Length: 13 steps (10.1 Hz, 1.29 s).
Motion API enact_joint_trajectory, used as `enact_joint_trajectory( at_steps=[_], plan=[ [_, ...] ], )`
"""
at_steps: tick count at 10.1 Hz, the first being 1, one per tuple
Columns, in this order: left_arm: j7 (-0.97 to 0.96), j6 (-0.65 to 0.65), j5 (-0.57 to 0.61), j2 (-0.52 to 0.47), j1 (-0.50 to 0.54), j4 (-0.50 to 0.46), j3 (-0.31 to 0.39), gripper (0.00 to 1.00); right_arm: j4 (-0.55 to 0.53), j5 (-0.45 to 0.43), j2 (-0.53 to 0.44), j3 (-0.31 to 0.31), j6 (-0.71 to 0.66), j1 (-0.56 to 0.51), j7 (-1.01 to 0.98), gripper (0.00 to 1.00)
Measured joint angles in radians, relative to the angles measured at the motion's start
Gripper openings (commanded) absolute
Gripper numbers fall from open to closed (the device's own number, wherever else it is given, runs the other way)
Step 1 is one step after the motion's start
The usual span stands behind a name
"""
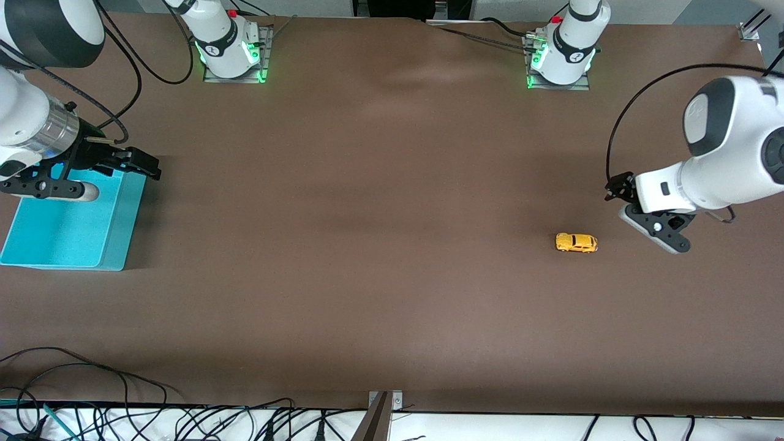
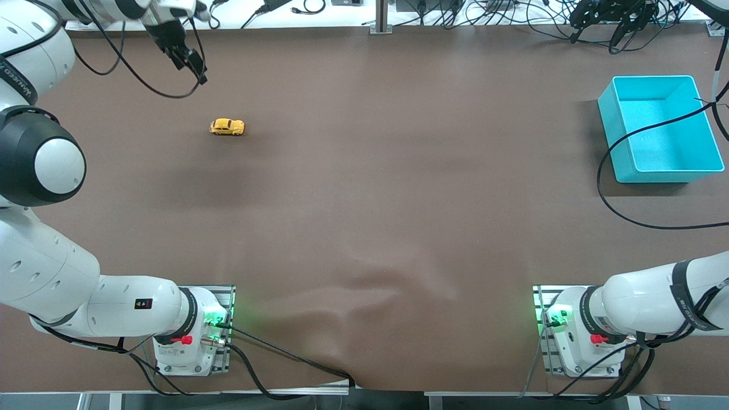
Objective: Wind up and store yellow beetle car
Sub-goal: 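Move the left gripper down over the yellow beetle car, then close the left gripper on the yellow car's body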
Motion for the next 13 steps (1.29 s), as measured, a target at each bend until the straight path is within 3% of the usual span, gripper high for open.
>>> enact_joint_trajectory(
  at_steps=[4,9,13],
  plan=[
    [0.309,0.223,0.0,0.035,0.001,-0.161,-0.002,1.0,0.0,0.0,0.001,-0.001,0.0,-0.001,0.0,1.0],
    [0.676,0.447,0.0,0.19,0.002,-0.188,-0.002,1.0,0.0,0.0,0.007,-0.002,0.0,-0.003,-0.001,1.0],
    [0.759,0.577,0.0,0.249,0.002,-0.233,-0.002,1.0,0.0,0.0,0.009,-0.002,0.0,-0.004,-0.003,1.0]
  ],
)
